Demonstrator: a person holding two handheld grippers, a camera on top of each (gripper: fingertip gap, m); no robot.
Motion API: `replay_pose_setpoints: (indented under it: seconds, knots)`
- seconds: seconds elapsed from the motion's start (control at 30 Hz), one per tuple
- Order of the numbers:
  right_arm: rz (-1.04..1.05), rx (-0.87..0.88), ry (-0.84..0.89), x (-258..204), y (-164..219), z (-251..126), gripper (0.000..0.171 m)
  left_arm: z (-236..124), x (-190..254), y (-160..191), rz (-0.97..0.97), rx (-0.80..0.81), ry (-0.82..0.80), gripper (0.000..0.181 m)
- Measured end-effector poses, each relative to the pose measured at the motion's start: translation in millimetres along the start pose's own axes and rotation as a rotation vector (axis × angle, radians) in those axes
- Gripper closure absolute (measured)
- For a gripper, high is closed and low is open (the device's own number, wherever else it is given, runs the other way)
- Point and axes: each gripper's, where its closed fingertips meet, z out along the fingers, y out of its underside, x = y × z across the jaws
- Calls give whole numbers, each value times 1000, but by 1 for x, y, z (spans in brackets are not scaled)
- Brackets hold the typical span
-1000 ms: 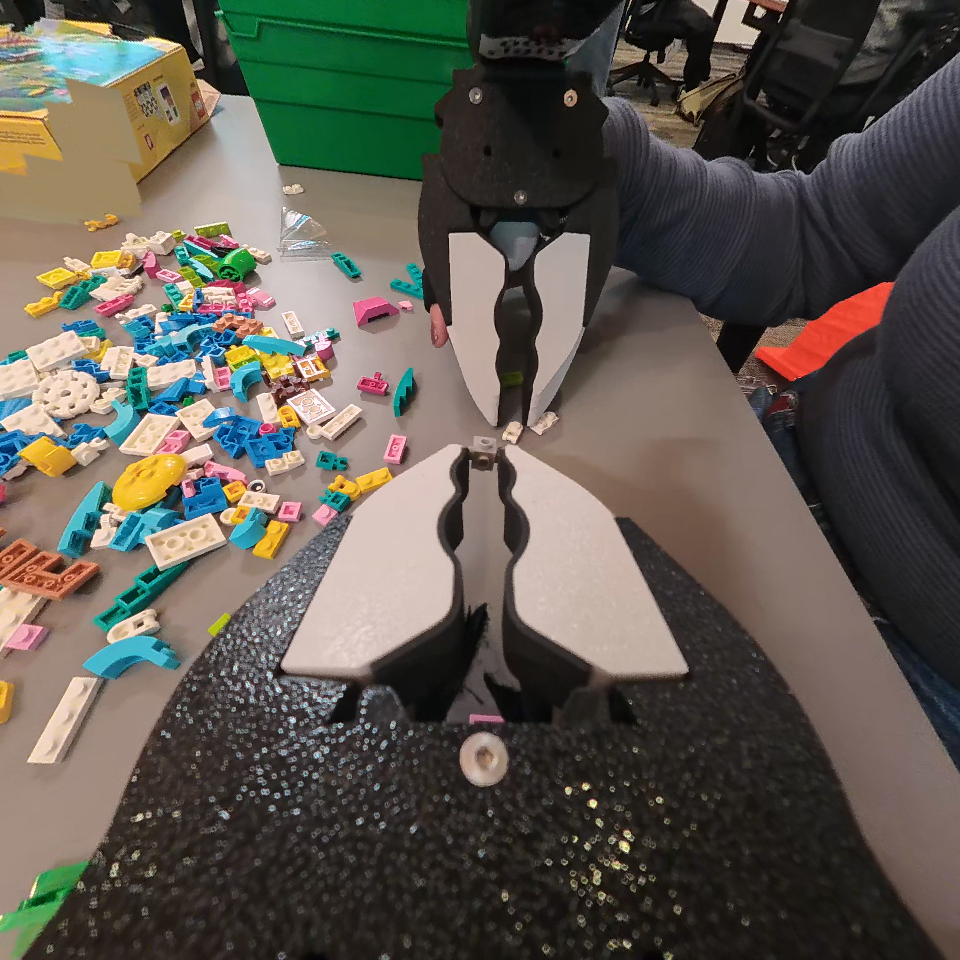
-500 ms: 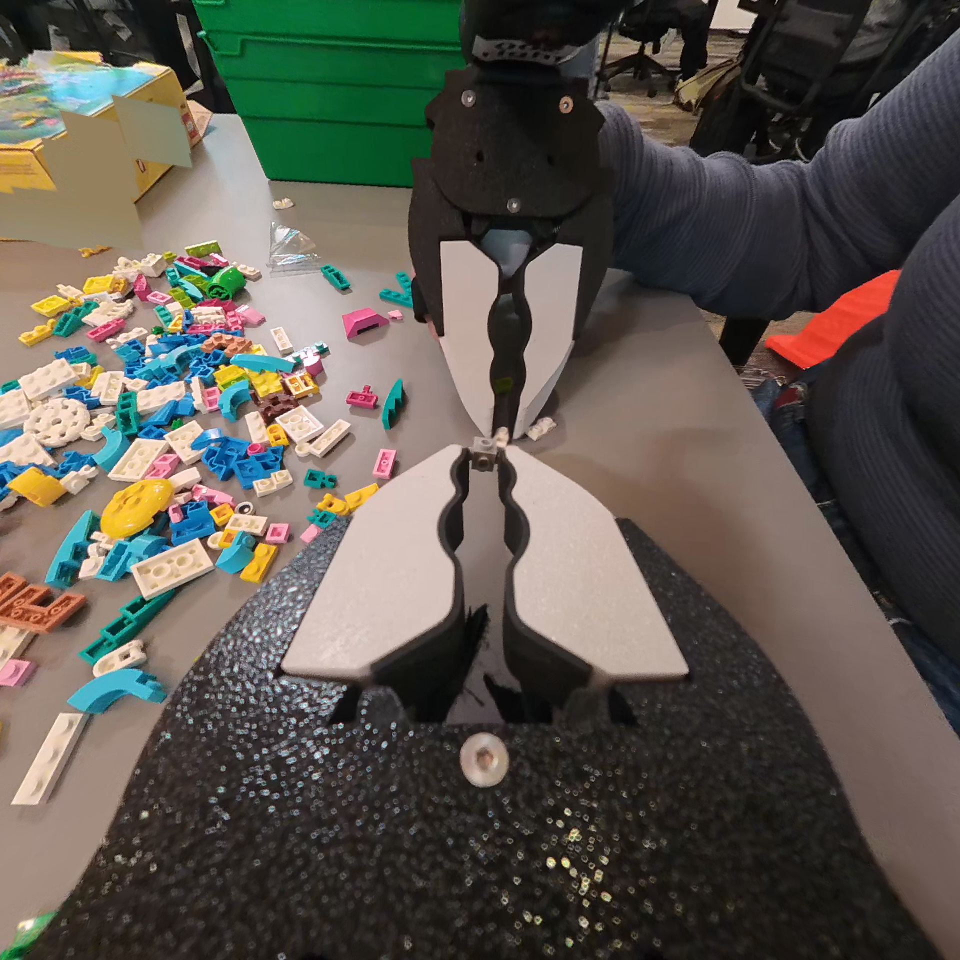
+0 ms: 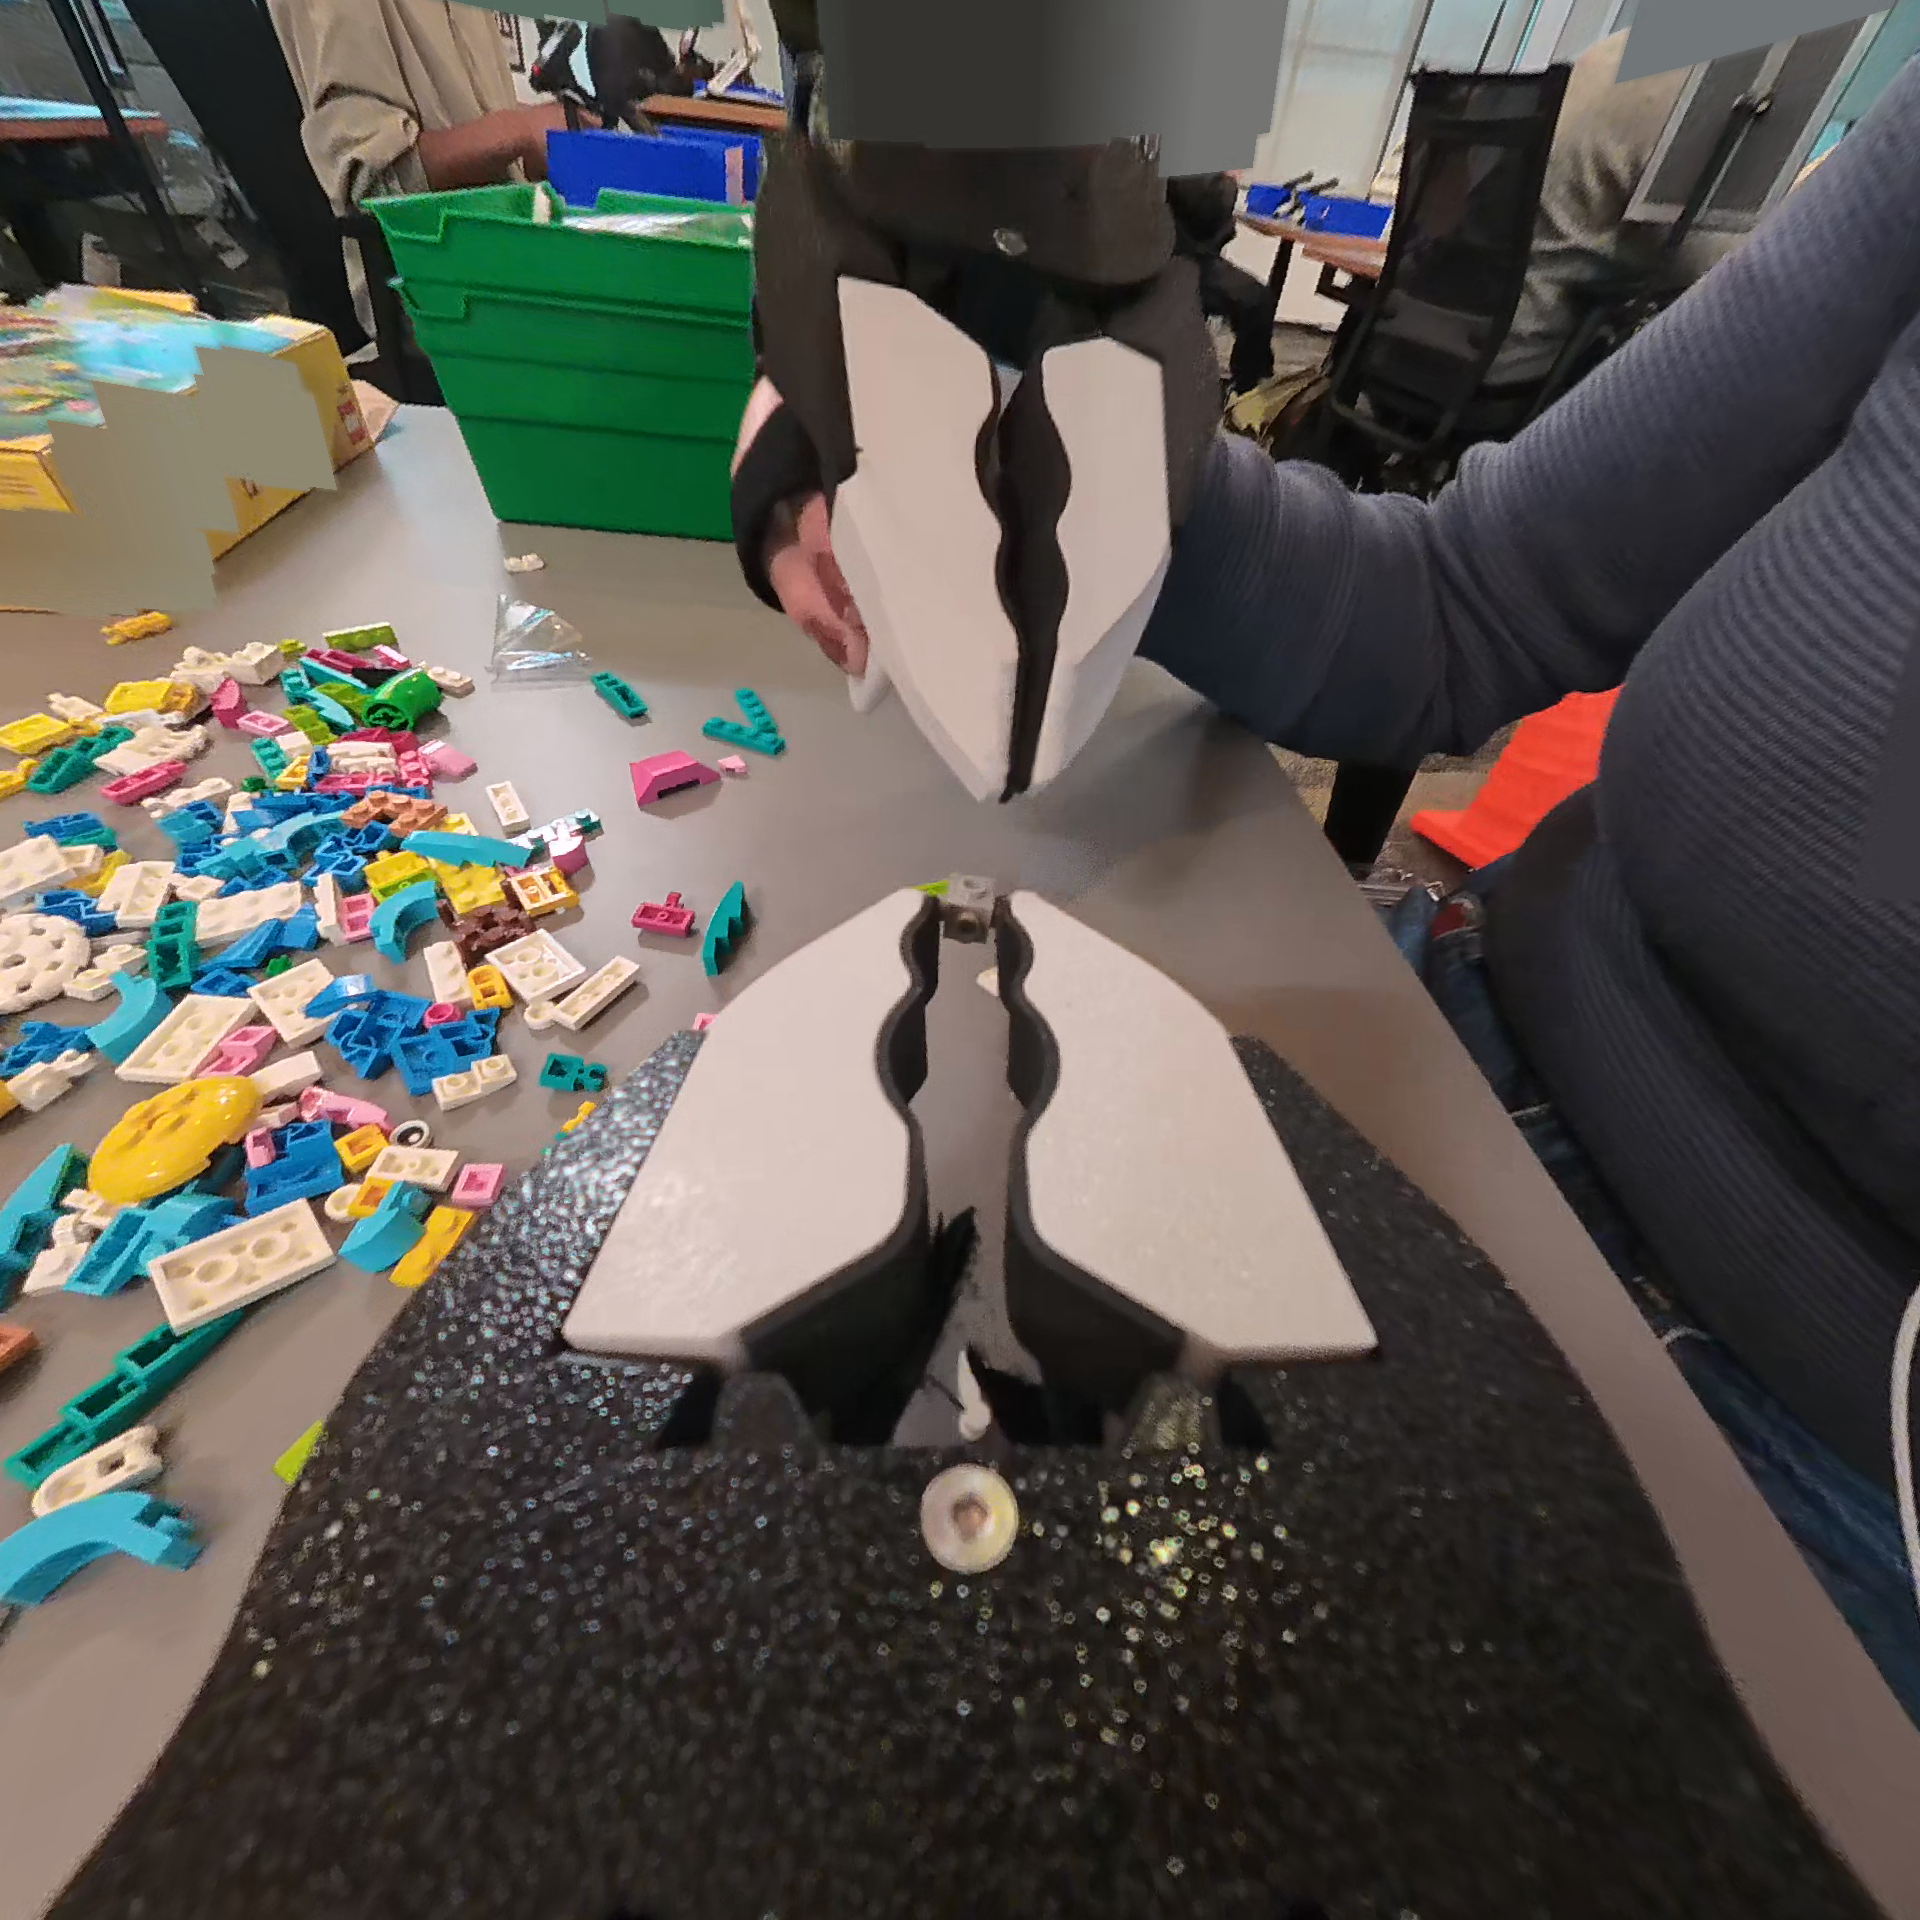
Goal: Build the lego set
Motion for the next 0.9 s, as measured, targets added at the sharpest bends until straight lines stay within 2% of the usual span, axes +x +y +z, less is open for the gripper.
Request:
replay_pose_setpoints:
  seconds: [0.23,0.47,0.63,0.9]
  knots:
    - [23,-97,106,17,23,2,171,-8,-16,1,4,-11,-95,171]
    - [65,-110,132,18,47,9,171,-9,-21,2,19,-22,-131,171]
    - [42,-87,175,22,47,11,171,-16,-28,-1,18,1,-165,171]
    - [36,-83,133,16,51,23,171,-24,-33,-7,13,45,-187,171]
